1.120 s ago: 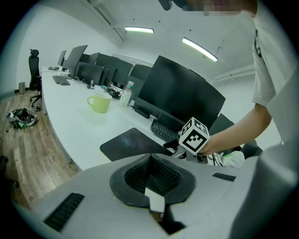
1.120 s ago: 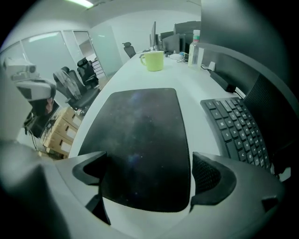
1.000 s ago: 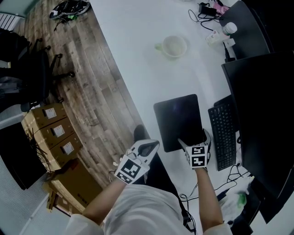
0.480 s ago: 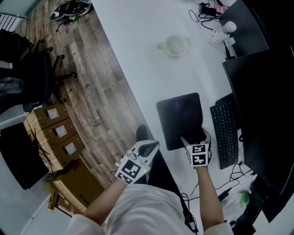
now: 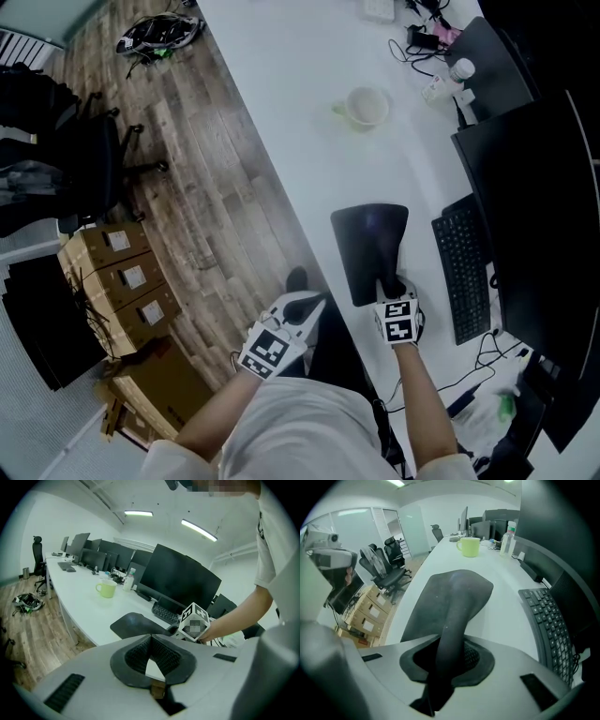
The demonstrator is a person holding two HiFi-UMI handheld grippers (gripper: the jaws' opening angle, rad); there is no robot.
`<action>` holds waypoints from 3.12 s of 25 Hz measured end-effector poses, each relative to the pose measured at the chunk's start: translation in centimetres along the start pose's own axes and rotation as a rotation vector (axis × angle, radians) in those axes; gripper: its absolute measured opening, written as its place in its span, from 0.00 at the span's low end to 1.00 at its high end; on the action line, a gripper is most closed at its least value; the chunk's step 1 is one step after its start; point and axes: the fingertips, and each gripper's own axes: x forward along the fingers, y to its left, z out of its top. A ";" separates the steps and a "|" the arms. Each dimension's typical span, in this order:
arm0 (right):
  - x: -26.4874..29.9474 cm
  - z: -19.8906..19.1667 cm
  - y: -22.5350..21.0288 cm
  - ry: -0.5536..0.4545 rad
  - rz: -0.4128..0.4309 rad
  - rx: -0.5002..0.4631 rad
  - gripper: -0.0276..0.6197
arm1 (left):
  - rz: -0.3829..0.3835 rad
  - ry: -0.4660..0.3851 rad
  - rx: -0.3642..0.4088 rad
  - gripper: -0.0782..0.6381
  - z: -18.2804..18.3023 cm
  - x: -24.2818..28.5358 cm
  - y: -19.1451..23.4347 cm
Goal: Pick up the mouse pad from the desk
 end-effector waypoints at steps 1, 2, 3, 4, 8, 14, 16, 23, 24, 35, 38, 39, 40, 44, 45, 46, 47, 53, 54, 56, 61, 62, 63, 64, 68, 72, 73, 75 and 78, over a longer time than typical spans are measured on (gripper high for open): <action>-0.2 0.1 0.1 -0.008 -0.003 0.007 0.14 | 0.000 -0.003 0.004 0.13 0.1 -0.4 -0.1; -0.4 0.2 0.2 -0.017 -0.006 0.015 0.12 | 0.000 -0.006 0.009 0.13 0.2 -0.8 -0.3; -0.7 0.3 0.3 -0.025 -0.008 0.025 0.11 | -0.002 -0.010 0.015 0.13 0.2 -1.2 -0.4; -1.0 0.5 0.4 -0.031 -0.008 0.037 0.11 | -0.004 -0.013 0.022 0.13 0.3 -1.7 -0.6; -2.7 1.1 1.2 -0.054 -0.002 0.078 0.11 | -0.016 -0.028 0.047 0.13 0.6 -3.5 -1.3; -6.5 2.0 2.2 -0.102 -0.034 0.130 0.11 | -0.034 -0.057 0.075 0.13 1.5 -6.3 -1.7; -7.9 2.1 2.6 -0.117 -0.049 0.144 0.11 | -0.039 -0.067 0.090 0.13 1.8 -7.3 -1.8; -13.5 2.6 4.0 -0.201 -0.100 0.199 0.11 | -0.075 -0.086 0.165 0.13 2.0 -10.7 -2.1; -14.4 2.9 4.4 -0.221 -0.101 0.211 0.11 | -0.080 -0.089 0.175 0.13 2.0 -11.2 -2.1; -25.6 4.4 9.0 -0.458 -0.052 0.317 0.11 | -0.143 -0.122 0.242 0.13 3.9 -15.0 -4.5; -28.4 4.4 9.9 -0.508 -0.054 0.307 0.11 | -0.148 -0.135 0.264 0.13 4.8 -15.5 -5.4; -29.2 4.3 10.2 -0.525 -0.052 0.304 0.11 | -0.150 -0.140 0.271 0.13 5.2 -15.7 -5.7; -30.0 4.3 10.5 -0.542 -0.046 0.301 0.11 | -0.153 -0.147 0.278 0.13 5.7 -15.9 -6.1; -33.0 4.1 11.4 -0.610 -0.006 0.281 0.11 | -0.162 -0.185 0.282 0.13 7.3 -16.3 -8.2; -33.5 3.9 11.5 -0.621 0.004 0.275 0.11 | -0.161 -0.193 0.281 0.13 7.5 -16.3 -8.8; -34.1 3.6 11.5 -0.630 0.013 0.269 0.11 | -0.159 -0.199 0.282 0.13 7.7 -16.3 -9.5; -34.6 3.1 11.5 -0.637 0.021 0.264 0.11 | -0.155 -0.204 0.286 0.13 7.8 -16.2 -10.3; -38.4 -0.4 12.1 -0.674 0.059 0.235 0.11 | -0.109 -0.246 0.275 0.13 7.2 -16.7 -15.1; -39.1 -1.2 12.3 -0.679 0.063 0.229 0.11 | -0.101 -0.255 0.268 0.13 7.0 -17.0 -16.0; -40.2 -3.0 12.2 -0.687 0.068 0.218 0.11 | -0.086 -0.273 0.259 0.13 6.6 -17.5 -17.6; -42.8 -7.2 11.8 -0.706 0.066 0.199 0.11 | -0.057 -0.308 0.244 0.13 5.3 -19.5 -21.3; -43.3 -7.8 11.8 -0.711 0.065 0.196 0.11 | -0.050 -0.313 0.244 0.13 5.0 -20.0 -21.9; -43.8 -8.4 11.8 -0.715 0.063 0.193 0.11 | -0.042 -0.318 0.244 0.13 4.7 -20.5 -22.4; -44.1 -8.9 11.8 -0.718 0.061 0.188 0.11 | -0.034 -0.324 0.242 0.13 4.4 -21.0 -22.9; -44.9 -10.2 11.9 -0.732 0.054 0.166 0.11 | -0.004 -0.342 0.235 0.13 3.3 -22.7 -24.2; -44.9 -10.8 12.7 -0.741 0.038 0.159 0.11 | 0.017 -0.355 0.230 0.13 2.4 -24.2 -24.4; -45.0 -10.8 13.0 -0.743 0.033 0.159 0.11 | 0.019 -0.358 0.230 0.13 2.3 -24.6 -24.3; -45.2 -10.5 13.6 -0.751 0.024 0.154 0.11 | 0.023 -0.366 0.233 0.13 2.3 -25.5 -24.0; -45.7 -9.5 14.7 -0.771 0.011 0.143 0.11 | 0.025 -0.373 0.244 0.13 2.4 -27.0 -23.2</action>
